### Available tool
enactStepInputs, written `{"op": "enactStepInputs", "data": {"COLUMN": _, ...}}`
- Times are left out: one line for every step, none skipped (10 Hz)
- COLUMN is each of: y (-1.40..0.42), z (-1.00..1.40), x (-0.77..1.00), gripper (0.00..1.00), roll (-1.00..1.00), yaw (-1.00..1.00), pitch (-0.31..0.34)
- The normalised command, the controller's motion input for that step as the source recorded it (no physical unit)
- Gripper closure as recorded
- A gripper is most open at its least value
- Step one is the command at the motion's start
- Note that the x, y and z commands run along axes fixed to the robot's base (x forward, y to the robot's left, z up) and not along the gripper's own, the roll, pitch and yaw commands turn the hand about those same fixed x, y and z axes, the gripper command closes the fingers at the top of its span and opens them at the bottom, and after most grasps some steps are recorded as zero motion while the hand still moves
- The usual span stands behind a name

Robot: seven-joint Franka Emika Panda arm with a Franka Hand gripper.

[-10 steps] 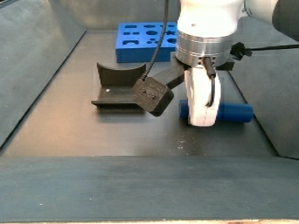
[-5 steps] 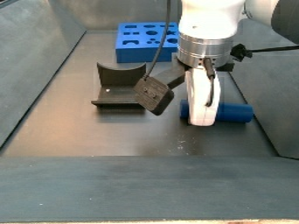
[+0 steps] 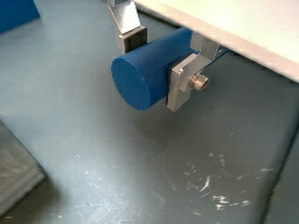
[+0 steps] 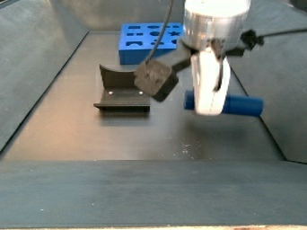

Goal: Pick up the round object. Move up. Place the round object on the fixture. Regrasp the round object. Move to above the board. Insert the round object.
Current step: Move up, then place the round object on the fixture.

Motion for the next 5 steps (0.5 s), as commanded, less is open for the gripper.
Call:
{"op": "enactStepInputs", "data": {"y": 0.01, "z": 0.53, "x": -0.02, "gripper": 1.00, "roll": 0.01, "yaw": 0.00, "pitch": 0.039}}
{"op": "enactStepInputs", "data": {"y": 0.01, "z": 0.32, "x": -0.02, "gripper": 1.00, "roll": 0.01, "yaw": -0.01, "pitch": 0.042}}
{"op": "enactStepInputs", "data": {"y": 0.00, "z": 0.17, "x": -0.02, "gripper": 1.00, "roll": 0.02, "yaw": -0.01, "pitch": 0.043}}
{"op": "enactStepInputs", "data": {"y": 0.00, "z": 1.00, "x": 0.00, "gripper": 1.00, "roll": 0.00, "yaw": 0.00, "pitch": 0.000}}
{"op": "enactStepInputs", "data": {"y": 0.00, "z": 1.00, "x": 0.00, "gripper": 1.00, "roll": 0.00, "yaw": 0.00, "pitch": 0.006}}
